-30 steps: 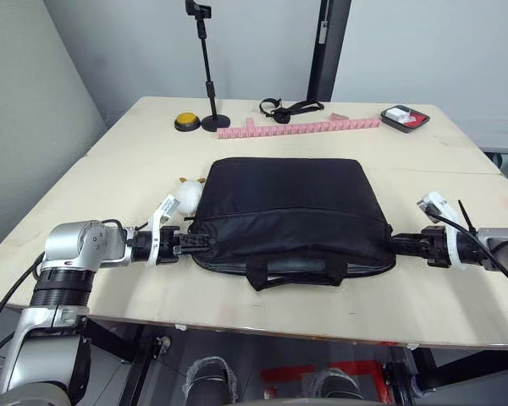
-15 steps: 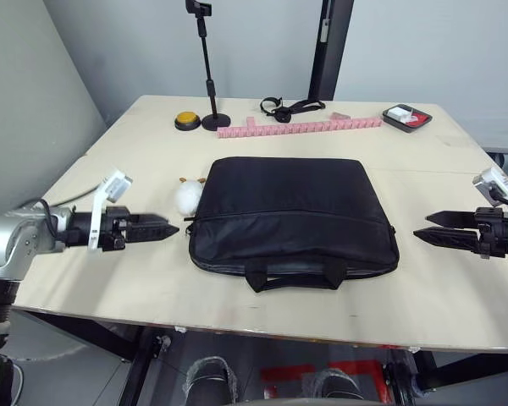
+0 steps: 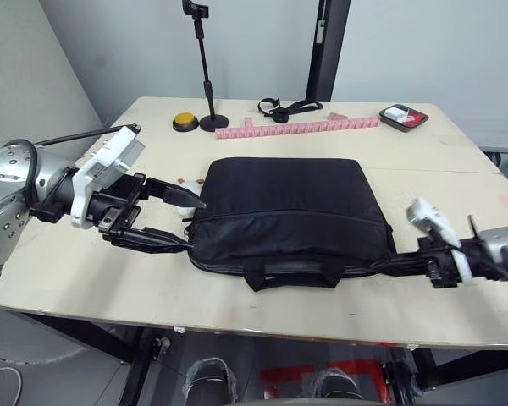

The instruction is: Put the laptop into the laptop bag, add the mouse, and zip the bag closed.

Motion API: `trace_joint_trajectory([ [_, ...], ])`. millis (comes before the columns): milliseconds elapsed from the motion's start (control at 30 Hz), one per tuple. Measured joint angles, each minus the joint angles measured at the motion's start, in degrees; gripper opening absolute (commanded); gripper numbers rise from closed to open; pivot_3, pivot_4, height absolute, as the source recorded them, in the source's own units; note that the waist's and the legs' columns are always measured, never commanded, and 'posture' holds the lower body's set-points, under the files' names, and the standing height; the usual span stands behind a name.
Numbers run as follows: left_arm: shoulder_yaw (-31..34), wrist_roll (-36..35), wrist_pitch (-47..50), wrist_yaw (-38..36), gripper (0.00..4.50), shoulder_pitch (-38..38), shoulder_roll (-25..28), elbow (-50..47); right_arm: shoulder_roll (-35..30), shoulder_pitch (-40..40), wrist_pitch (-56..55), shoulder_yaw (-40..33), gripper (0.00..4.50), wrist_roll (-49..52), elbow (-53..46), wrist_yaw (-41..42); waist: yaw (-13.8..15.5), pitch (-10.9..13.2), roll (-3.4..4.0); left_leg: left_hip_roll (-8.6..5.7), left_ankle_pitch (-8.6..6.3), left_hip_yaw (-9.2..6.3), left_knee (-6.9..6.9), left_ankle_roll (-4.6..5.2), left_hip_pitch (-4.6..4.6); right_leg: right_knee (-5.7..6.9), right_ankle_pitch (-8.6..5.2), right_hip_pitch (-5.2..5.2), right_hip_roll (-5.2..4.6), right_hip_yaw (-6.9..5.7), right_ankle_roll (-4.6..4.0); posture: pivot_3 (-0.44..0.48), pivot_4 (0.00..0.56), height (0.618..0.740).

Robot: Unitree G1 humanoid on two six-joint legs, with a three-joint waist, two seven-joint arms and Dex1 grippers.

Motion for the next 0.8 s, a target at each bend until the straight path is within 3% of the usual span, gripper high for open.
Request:
trace_joint_trajectory([
  [133, -3.0, 1.4, -2.0, 0.2, 3.48, 0.0, -1.2, 0.5, 3.4, -3.2, -3.0, 5.8, 0.05, -5.4, 2.1, -3.7, -0.1, 0.0, 0.00, -0.01, 0.00, 0.02, 0.05, 0.00, -0.09, 0.10, 0.00, -0.13, -0.01, 0.03, 0.00, 0.000, 0.150, 0.733],
  [400, -3.5, 2.2, -4.3, -0.1, 3.48, 0.2, -1.2, 2.2, 9.4, -3.2, -3.0, 9.6, 0.05, -6.2, -1.1, -7.0, -0.1, 0.0, -0.01, 0.01, 0.00, 0.01, 0.09, -0.02, -0.05, 0.22, 0.00, -0.13, 0.01, 0.04, 0.00, 0.000, 0.150, 0.733],
  [800, -3.5, 2.3, -5.9, -0.9, 3.48, 1.6, -1.0, 4.5, 13.5, -5.8, -0.4, 10.3, 0.05, -3.4, -5.0, -9.5, -0.3, 0.0, 0.01, 0.02, 0.01, 0.00, 0.20, -0.06, 0.03, 0.39, 0.00, -0.10, 0.03, 0.09, 0.00, 0.000, 0.150, 0.733],
])
